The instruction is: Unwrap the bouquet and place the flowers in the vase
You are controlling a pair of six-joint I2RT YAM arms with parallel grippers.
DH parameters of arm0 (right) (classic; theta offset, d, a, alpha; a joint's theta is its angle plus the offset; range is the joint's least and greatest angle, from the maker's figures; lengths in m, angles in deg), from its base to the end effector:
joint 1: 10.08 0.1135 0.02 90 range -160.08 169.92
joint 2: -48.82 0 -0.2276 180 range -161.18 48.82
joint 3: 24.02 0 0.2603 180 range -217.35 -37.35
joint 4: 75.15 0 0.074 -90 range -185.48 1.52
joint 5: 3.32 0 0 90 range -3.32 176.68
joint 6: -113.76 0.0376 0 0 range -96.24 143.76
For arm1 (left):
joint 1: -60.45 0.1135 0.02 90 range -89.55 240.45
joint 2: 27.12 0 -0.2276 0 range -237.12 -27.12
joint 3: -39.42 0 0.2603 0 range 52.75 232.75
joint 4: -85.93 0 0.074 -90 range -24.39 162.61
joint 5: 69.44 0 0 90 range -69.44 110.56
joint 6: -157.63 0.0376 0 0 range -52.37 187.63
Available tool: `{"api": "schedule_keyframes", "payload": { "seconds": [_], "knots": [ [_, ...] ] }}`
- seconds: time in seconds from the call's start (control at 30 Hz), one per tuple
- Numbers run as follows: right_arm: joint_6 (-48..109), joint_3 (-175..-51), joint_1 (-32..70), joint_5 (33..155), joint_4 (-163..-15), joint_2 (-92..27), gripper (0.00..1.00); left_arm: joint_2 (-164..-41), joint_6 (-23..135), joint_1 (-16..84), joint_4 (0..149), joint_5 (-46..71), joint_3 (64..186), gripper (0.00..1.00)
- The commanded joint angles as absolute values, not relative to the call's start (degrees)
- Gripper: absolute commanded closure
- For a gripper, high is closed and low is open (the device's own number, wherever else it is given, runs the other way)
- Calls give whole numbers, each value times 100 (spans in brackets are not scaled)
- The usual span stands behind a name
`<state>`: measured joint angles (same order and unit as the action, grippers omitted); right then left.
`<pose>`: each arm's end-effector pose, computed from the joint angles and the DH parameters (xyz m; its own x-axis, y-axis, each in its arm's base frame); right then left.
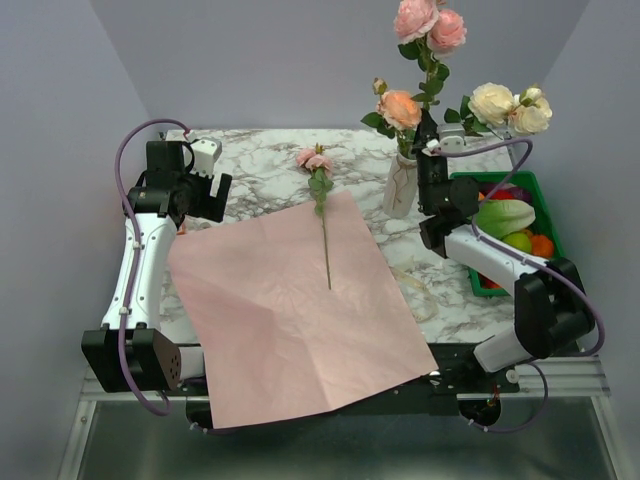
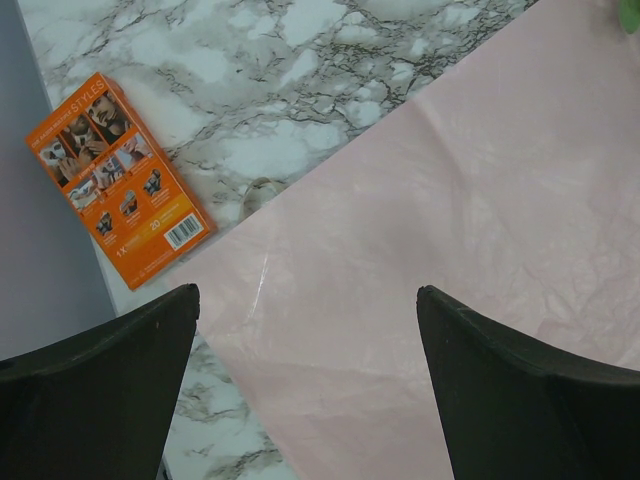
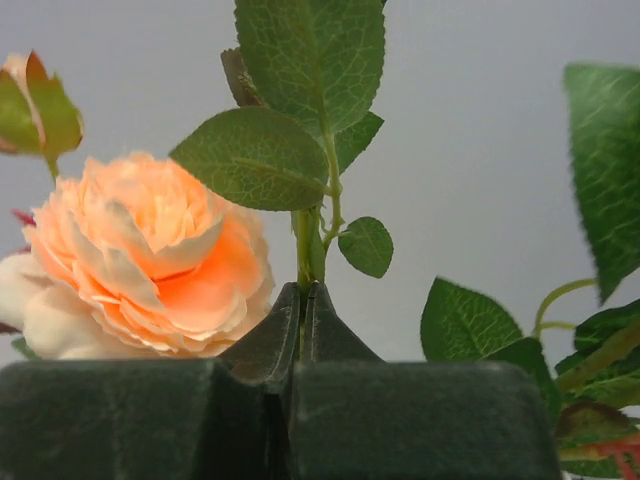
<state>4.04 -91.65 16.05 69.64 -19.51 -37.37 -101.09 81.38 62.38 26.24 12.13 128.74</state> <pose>0.3095 0.1396 0.3240 0.5808 -0.0744 -0.8106 -0.0161 0.9946 -0.1029 0.2877 0.0042 0.3234 -0.6615 0.2130 -0.7191 0.2355 0.9693 0.0705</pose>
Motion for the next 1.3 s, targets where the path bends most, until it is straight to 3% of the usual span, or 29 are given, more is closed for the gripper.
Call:
{"api": "schedule_keyframes", "payload": {
  "seconds": [0.0, 0.03, 0.07, 0.13, 0.17, 0.27, 0.47, 0.7, 0.87, 1.1, 1.27],
  "knots": [
    [574, -9043, 1795, 6884, -2359, -3328, 85, -10112, 8125, 6282, 2655, 1063, 12860, 1],
    [731, -9087, 1847, 6849, -2927, -3257, 78, -10121, 8116, 6274, 2655, 1054, 12860, 1],
    [872, -9166, 1900, 6823, -3333, -3152, 62, -10112, 8099, 6282, 2664, 1019, 12851, 1],
    [1554, -9533, 1927, 6753, -4681, -2941, 45, -10095, 8064, 6282, 2673, 975, 12842, 1],
    [1768, -9623, 1918, 6691, -5064, -2896, 31, -10086, 8020, 6282, 2682, 957, 12851, 1],
    [2209, -9546, 1997, 6743, -5648, -2642, 19, -10095, 7923, 6282, 2664, 870, 12851, 1],
    [2587, -9316, 2313, 6560, -6605, -1939, 17, -10059, 7870, 6282, 2550, 764, 12921, 1],
    [3826, -9106, 2831, 5145, -8389, -1446, 22, -10086, 7800, 6274, 2453, 676, 13018, 1],
    [4116, -8622, 3682, 4661, -9013, -1384, 14, -10086, 7782, 6282, 2366, 667, 13106, 1],
    [4626, -8516, 4476, 5098, -9199, -2385, 15, -10051, 7764, 6282, 2330, 694, 13115, 1],
    [4399, -9314, 4467, 5819, -9304, -4148, 18, -9998, 7791, 6282, 2313, 755, 13036, 1]
  ]
}}
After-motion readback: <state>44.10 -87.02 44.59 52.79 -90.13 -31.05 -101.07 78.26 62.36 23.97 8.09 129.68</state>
